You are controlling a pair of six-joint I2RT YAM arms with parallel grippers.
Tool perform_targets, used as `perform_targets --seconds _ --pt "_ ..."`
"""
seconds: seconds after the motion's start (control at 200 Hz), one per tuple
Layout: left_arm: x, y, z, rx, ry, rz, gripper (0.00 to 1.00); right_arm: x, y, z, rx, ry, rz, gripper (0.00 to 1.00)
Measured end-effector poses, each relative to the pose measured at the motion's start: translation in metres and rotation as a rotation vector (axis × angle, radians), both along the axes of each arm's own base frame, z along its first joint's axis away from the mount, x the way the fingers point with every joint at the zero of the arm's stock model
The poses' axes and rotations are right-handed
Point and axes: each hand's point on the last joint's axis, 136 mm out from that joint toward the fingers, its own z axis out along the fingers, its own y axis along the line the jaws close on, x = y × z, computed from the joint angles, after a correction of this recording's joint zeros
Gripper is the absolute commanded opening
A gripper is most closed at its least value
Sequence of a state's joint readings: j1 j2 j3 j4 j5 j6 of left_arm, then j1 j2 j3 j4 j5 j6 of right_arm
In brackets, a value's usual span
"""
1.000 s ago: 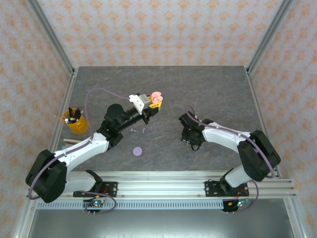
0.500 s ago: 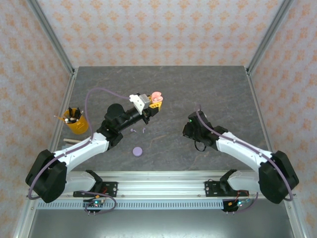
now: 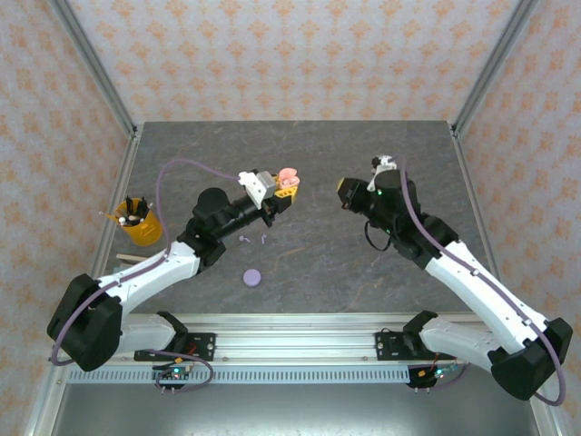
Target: Insert the wireless bluetooth earbuds into the charging case
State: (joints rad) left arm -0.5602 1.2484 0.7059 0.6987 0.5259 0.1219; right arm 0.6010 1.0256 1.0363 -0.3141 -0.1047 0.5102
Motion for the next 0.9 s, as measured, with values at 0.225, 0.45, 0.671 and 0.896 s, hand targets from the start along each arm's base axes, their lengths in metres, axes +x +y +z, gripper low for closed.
perform_targets --seconds 0.225,0.45,0.671,0.896 --pt "0.001 -0.009 0.015 -0.010 -0.023 -0.047 0.00 -0.004 0.008 0.077 0.068 -0.153 0.064 0.17" --pt "0.004 -0.020 0.024 -0.013 -0.033 -0.085 0.00 -0.003 0.029 0.102 0.113 -0.205 0.164 0.16" --pt "0.004 -0.032 0.027 -0.016 -0.032 -0.119 0.00 0.004 0.049 0.090 0.116 -0.177 0.235 0.16" --pt "0.008 -0.039 0.029 -0.024 -0.020 -0.129 0.00 0.004 0.056 0.092 0.130 -0.184 0.272 0.16"
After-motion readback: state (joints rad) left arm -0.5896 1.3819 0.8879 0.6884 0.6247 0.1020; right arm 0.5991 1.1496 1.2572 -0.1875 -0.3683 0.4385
